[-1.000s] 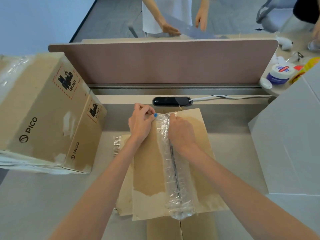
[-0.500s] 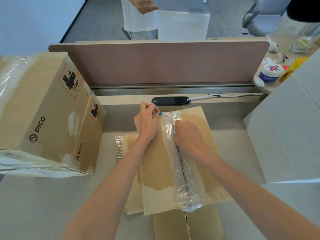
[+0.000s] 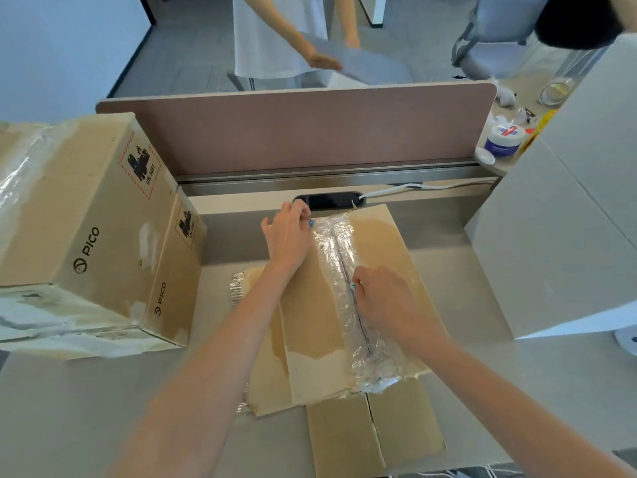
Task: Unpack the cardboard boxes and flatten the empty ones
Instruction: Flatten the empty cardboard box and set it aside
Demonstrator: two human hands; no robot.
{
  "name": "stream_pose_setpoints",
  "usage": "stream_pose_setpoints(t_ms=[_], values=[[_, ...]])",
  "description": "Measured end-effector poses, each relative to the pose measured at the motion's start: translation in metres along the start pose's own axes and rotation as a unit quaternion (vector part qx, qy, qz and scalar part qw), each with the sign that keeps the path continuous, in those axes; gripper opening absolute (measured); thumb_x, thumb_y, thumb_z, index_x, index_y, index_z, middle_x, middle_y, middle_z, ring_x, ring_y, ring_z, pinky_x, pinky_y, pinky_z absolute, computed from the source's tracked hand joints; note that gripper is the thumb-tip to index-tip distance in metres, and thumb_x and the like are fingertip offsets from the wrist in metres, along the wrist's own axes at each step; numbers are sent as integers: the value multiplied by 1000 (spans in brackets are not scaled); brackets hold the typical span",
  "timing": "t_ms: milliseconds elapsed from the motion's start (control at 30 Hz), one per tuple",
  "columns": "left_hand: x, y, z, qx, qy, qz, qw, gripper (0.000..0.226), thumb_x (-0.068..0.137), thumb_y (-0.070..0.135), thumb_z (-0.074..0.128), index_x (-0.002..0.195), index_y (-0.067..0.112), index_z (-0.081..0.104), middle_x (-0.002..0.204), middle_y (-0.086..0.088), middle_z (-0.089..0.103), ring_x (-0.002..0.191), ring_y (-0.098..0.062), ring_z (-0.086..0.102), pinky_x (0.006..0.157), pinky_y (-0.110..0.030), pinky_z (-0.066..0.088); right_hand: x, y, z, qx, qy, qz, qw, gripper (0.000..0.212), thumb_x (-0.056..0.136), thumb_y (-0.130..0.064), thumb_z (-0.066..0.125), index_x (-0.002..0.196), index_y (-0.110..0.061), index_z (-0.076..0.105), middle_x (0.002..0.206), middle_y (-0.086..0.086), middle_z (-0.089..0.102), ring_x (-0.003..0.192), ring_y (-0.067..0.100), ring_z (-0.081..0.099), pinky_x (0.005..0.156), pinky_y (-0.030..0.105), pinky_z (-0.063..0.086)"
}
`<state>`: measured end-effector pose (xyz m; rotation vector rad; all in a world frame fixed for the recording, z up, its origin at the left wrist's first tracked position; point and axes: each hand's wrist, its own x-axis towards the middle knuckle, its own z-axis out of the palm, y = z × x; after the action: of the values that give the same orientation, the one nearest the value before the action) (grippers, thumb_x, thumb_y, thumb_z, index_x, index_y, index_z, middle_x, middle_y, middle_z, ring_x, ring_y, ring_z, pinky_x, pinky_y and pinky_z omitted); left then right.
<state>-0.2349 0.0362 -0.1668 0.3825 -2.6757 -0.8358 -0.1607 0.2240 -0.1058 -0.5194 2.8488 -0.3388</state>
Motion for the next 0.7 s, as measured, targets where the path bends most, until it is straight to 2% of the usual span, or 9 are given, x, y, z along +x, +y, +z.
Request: stream_pose_setpoints(t_ms=[100, 200, 300, 433, 567, 700], values=[[-20, 1, -14, 70, -43, 60, 995, 32, 92, 15, 62, 124, 22, 60, 128, 0, 59, 122, -22, 50, 113, -45, 23, -2, 1, 0, -1, -1, 2, 1000, 24, 96, -7, 40, 113, -10, 56, 101, 11, 61, 92, 29, 61, 70, 31, 39], [-61, -4, -20, 74, -66, 109, 989, 36, 95, 22, 62, 131, 18, 60, 144, -3, 52, 134, -25, 42, 116, -42, 25, -4, 1, 0, 5, -5, -2, 1000, 23, 97, -9, 39, 114, -10, 55, 104, 13, 61, 94, 30, 60, 75, 34, 43], [-99, -7, -22, 96, -81, 117, 985, 36, 101, 26, 52, 136, 19, 57, 150, -3, 46, 139, -24, 38, 120, -42, 19, -4, 2, 2, 4, 2, -6, 1000, 23, 98, -11, 39, 115, -10, 54, 103, 12, 61, 93, 29, 60, 74, 34, 44], [-141, -5, -27, 98, -87, 117, 984, 35, 102, 30, 48, 135, 22, 56, 151, 0, 44, 142, -22, 35, 120, -37, 11, -9, 5, 6, 5, 21, -21, 1000, 20, 98, -10, 38, 112, -9, 53, 100, 12, 60, 91, 29, 59, 69, 32, 38], [-184, 5, -37, 114, -120, 123, 978, 53, 98, 46, 27, 141, 25, 51, 155, 4, 39, 146, -17, 29, 123, -40, 9, -13, 5, 5, -4, 42, -31, 999, 18, 98, -11, 39, 109, -8, 54, 100, 11, 60, 90, 30, 59, 66, 30, 34], [-231, 7, -43, 106, -129, 153, 974, 62, 92, 57, 39, 145, 26, 46, 160, 5, 31, 150, -17, 22, 122, -42, 5, -16, 2, 3, -1, 42, -24, 999, 18, 97, -9, 40, 107, -7, 56, 100, 12, 60, 89, 30, 59, 65, 30, 32]])
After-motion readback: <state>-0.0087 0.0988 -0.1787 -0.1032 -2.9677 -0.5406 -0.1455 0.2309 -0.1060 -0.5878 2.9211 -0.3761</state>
